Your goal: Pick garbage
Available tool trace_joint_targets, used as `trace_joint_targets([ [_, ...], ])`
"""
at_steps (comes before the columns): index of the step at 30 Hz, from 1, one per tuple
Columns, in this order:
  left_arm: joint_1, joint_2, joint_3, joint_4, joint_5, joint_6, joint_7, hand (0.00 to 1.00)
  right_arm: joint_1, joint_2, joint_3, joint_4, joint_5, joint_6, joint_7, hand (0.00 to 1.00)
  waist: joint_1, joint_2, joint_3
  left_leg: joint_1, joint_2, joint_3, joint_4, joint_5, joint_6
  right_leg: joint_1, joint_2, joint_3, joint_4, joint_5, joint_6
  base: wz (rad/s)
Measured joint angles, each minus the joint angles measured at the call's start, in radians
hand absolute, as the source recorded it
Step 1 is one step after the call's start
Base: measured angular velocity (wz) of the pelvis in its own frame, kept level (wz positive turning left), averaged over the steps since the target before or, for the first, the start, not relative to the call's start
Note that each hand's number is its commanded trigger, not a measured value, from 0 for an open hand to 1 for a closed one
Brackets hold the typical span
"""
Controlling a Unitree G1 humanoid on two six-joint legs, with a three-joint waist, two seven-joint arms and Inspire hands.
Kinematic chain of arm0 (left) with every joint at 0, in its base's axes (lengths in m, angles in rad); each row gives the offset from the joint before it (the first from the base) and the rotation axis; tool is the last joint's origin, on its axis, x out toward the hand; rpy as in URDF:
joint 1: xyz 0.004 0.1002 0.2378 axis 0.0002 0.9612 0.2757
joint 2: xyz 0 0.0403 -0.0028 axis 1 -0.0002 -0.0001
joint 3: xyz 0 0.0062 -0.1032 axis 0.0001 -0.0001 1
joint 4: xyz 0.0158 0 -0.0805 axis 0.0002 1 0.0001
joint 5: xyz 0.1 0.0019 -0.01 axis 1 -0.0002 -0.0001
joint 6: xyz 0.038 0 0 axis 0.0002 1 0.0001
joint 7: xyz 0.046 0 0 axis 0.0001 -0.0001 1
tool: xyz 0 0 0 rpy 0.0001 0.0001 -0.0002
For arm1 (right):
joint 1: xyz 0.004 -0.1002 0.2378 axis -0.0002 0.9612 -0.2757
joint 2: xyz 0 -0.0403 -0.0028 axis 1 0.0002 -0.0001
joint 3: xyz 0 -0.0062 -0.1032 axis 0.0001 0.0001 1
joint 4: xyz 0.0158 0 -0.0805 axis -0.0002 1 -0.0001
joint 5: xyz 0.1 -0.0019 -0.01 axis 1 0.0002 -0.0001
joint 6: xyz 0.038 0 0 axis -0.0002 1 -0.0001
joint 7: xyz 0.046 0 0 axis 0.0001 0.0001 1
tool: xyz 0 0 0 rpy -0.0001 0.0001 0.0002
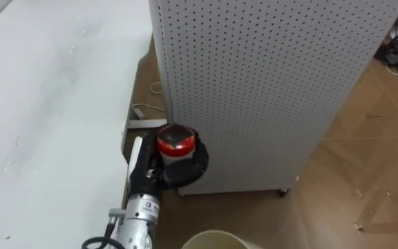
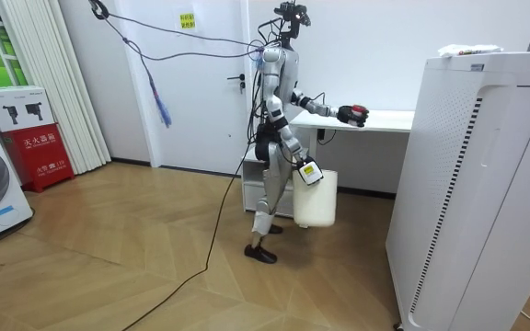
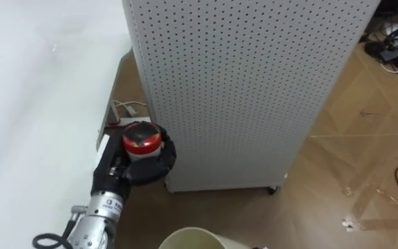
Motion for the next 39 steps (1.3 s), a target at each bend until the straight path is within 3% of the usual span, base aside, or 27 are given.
trace_joint_targets([
  [2,0.000,-0.003,-0.001,0.004,0.000,0.000,-0.030,1.00,-0.013,-0.001,0.002,0.003,0.010,-0.002,-0.007,1.00,0.004,0.009,0.0041,0.002,0.004,-0.048,-0.004,0.001,-0.001,-0.049,0.003,-0.015,0.085,-0.002,-0.003,-0.35],
  [3,0.000,-0.007,-0.006,0.016,0.001,-0.002,-0.044,1.00,-0.028,0.001,0.003,0.020,0.030,-0.018,-0.010,1.00,0.016,0.022,0.0144,0.019,0.013,-0.145,-0.018,0.001,-0.002,-0.146,0.020,-0.039,0.186,-0.021,-0.033,-0.64],
  [4,0.000,-0.006,-0.002,0.029,0.002,-0.007,-0.047,1.00,-0.042,0.005,0.005,0.023,0.030,-0.020,-0.011,1.00,0.019,0.025,0.0159,0.013,0.018,-0.160,-0.015,0.001,-0.002,-0.184,0.035,-0.036,0.153,-0.019,-0.062,-0.85],
  [5,-0.007,-0.004,0.007,0.066,-0.001,-0.011,-0.056,1.00,-0.061,0.012,0.009,0.020,0.030,-0.028,-0.018,1.00,0.015,0.013,0.0130,-0.007,0.010,-0.147,0.000,-0.006,-0.014,-0.232,0.053,-0.024,0.013,0.076,-0.102,-0.35],
  [6,-0.019,-0.017,0.005,0.118,-0.001,0.000,-0.081,1.00,-0.062,0.010,0.008,0.023,0.040,-0.038,-0.032,1.00,-0.006,0.030,0.0215,-0.007,0.012,-0.142,0.012,-0.036,-0.044,-0.247,0.035,-0.065,0.031,0.184,-0.096,0.00],
  [8,-0.021,-0.030,-0.029,0.141,0.004,0.019,-0.124,1.00,-0.065,0.002,-0.004,0.027,0.065,-0.033,-0.054,1.00,-0.008,0.026,0.0257,-0.022,0.018,-0.098,0.007,-0.026,-0.060,-0.259,0.033,-0.070,0.047,0.179,-0.097,0.23],
  [9,-0.025,-0.028,-0.044,0.156,0.014,0.018,-0.142,1.00,-0.078,0.005,-0.008,0.027,0.066,-0.034,-0.053,1.00,-0.006,0.015,0.0316,-0.031,0.023,-0.063,-0.006,-0.016,-0.060,-0.267,0.031,-0.065,0.046,0.179,-0.097,0.22],
  [10,-0.030,-0.027,-0.063,0.197,0.044,0.019,-0.151,1.00,-0.081,0.000,-0.009,0.028,0.069,-0.034,-0.055,1.00,-0.007,0.013,0.0313,-0.029,0.028,-0.035,-0.016,-0.015,-0.056,-0.268,0.034,-0.067,0.045,0.179,-0.097,0.28],
  [14,0.014,0.001,-0.096,0.271,0.112,0.022,-0.166,1.00,-0.082,0.005,-0.032,0.044,0.103,-0.036,-0.063,1.00,0.008,0.000,0.0263,-0.030,0.016,-0.004,-0.016,-0.010,-0.048,-0.267,0.036,-0.065,0.042,0.179,-0.096,0.07],
  [16,0.015,0.002,-0.097,0.367,0.146,0.033,-0.172,1.00,-0.082,0.015,-0.032,0.048,0.104,-0.037,-0.050,1.00,0.012,0.001,0.0259,-0.040,0.007,0.007,-0.007,-0.007,-0.043,-0.271,0.024,-0.068,0.042,0.181,-0.093,0.02],
  [20,0.042,0.001,-0.097,0.409,0.209,0.044,-0.182,1.00,-0.073,0.025,-0.028,0.059,0.104,-0.037,-0.029,1.00,0.016,0.004,0.0233,-0.067,0.006,0.050,0.003,0.000,-0.030,-0.290,0.014,-0.066,0.041,0.190,-0.091,0.10],
  [25,0.051,-0.026,-0.099,0.495,0.279,0.048,-0.211,1.00,-0.074,0.024,-0.027,0.093,0.098,-0.037,0.000,1.00,0.013,0.026,0.0053,-0.089,-0.003,0.061,0.004,0.007,-0.022,-0.307,0.004,-0.055,0.042,0.205,-0.092,0.04],
  [26,0.053,-0.025,-0.100,0.497,0.287,0.049,-0.214,0.90,-0.074,0.023,-0.026,0.100,0.099,-0.037,0.005,1.00,0.012,0.026,0.0050,-0.089,-0.004,0.063,0.004,0.008,-0.022,-0.308,0.004,-0.055,0.043,0.207,-0.092,-0.05],
  [27,0.053,-0.025,-0.099,0.503,0.293,0.049,-0.221,0.52,-0.073,0.023,-0.021,0.109,0.099,-0.037,0.010,1.00,0.010,0.026,0.0050,-0.090,-0.004,0.066,0.005,0.010,-0.023,-0.309,0.004,-0.055,0.043,0.209,-0.092,0.00],
  [28,0.055,-0.022,-0.100,0.508,0.294,0.049,-0.228,0.05,-0.073,0.023,-0.016,0.113,0.100,-0.037,0.018,1.00,0.002,0.026,0.0049,-0.092,-0.005,0.066,0.006,0.011,-0.023,-0.309,0.002,-0.054,0.043,0.211,-0.093,0.00],
  [29,0.055,-0.022,-0.100,0.513,0.294,0.049,-0.230,0.00,-0.073,0.022,-0.012,0.113,0.100,-0.037,0.021,1.00,-0.002,0.026,0.0048,-0.092,-0.004,0.067,0.006,0.011,-0.024,-0.309,0.002,-0.053,0.043,0.212,-0.095,0.00],
  [39,0.056,-0.018,-0.157,0.570,0.333,0.066,-0.299,0.00,-0.073,-0.001,0.007,0.119,0.100,-0.037,0.052,1.00,-0.008,0.031,0.0013,-0.096,-0.006,0.067,0.020,0.012,-0.025,-0.309,0.002,-0.048,0.044,0.219,-0.098,0.00],
])
